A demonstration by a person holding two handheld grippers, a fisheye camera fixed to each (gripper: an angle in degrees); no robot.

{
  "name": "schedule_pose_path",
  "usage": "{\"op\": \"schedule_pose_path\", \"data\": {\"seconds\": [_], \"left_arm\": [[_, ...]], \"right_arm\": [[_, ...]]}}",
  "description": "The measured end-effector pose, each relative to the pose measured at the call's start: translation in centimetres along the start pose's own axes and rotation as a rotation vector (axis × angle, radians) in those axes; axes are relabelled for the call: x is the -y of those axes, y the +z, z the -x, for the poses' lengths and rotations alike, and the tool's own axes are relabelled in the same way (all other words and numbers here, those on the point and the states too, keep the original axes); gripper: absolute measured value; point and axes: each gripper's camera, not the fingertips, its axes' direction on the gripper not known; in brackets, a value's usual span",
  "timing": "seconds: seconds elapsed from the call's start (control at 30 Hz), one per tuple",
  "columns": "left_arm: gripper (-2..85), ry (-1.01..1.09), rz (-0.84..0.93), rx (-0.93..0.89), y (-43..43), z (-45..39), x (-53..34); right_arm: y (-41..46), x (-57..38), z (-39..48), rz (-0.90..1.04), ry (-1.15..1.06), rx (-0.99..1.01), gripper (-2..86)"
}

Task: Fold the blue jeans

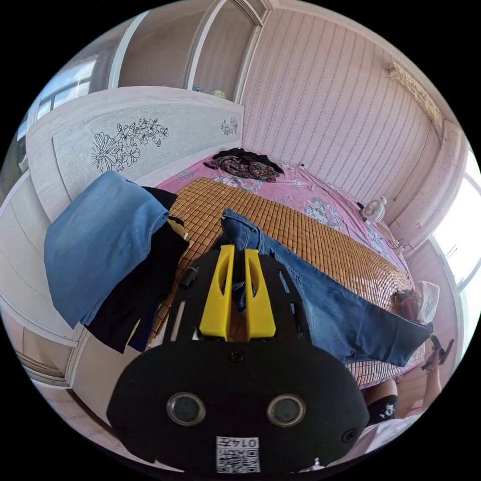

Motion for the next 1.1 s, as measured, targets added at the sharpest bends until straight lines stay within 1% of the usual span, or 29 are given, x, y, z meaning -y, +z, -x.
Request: {"op": "schedule_pose_path", "data": {"seconds": [0.13,0.27,0.37,0.47,0.5,0.53,0.57,0.63,0.7,0.77,0.83,0.93,1.0,1.07,1.1], "left_arm": [[3.6,-0.007,0.016,-0.010,-0.2,1.2,-1.7],[3.6,0.030,0.033,-0.005,0.1,1.3,-1.9],[3.6,0.043,0.014,-0.017,0.0,1.4,-1.4],[3.6,0.030,-0.060,-0.084,-0.9,2.0,-0.7],[3.7,0.030,-0.109,-0.123,-1.6,2.5,-0.9],[3.7,0.024,-0.161,-0.168,-2.4,3.5,-1.5],[3.7,0.018,-0.188,-0.193,-2.9,4.1,-2.1],[4.0,-0.024,-0.256,-0.259,-4.3,6.9,-5.6],[4.1,-0.072,-0.245,-0.248,-4.8,9.1,-9.4],[4.2,-0.123,-0.185,-0.196,-4.7,11.1,-13.8],[3.0,-0.232,-0.023,-0.104,-3.9,13.4,-19.2],[-0.1,-0.275,0.084,0.053,-4.3,14.0,-23.2],[-0.5,-0.280,0.083,0.079,-4.9,13.8,-23.3],[-0.6,-0.259,0.079,0.123,-5.2,13.1,-21.9],[-0.5,-0.225,0.080,0.142,-4.9,12.2,-20.4]], "right_arm": [[-1.6,-0.6,-0.5,-0.024,0.064,0.048,1.9],[-2.2,0.1,0.0,-0.032,0.066,0.015,1.5],[-3.4,1.4,0.3,-0.066,0.051,0.019,1.3],[-6.6,2.0,0.8,-0.192,0.015,0.092,1.2],[-8.4,1.5,0.8,-0.255,-0.006,0.120,1.2],[-10.2,0.3,0.6,-0.314,-0.020,0.152,1.2],[-11.1,-0.6,0.3,-0.338,-0.026,0.168,1.2],[-14.0,-5.1,-1.3,-0.382,-0.031,0.186,1.3],[-14.8,-9.4,-3.1,-0.357,0.010,0.149,1.4],[-13.9,-13.9,-5.8,-0.273,0.127,0.111,1.7],[-11.8,-19.3,-9.1,-0.122,0.305,-0.017,2.0],[-11.1,-23.2,-11.4,-0.086,0.471,-0.148,2.2],[-10.6,-22.8,-11.3,-0.073,0.478,-0.200,2.4],[-9.5,-20.8,-10.1,-0.039,0.403,-0.253,2.7],[-8.0,-18.8,-8.9,0.005,0.332,-0.277,2.8]]}}
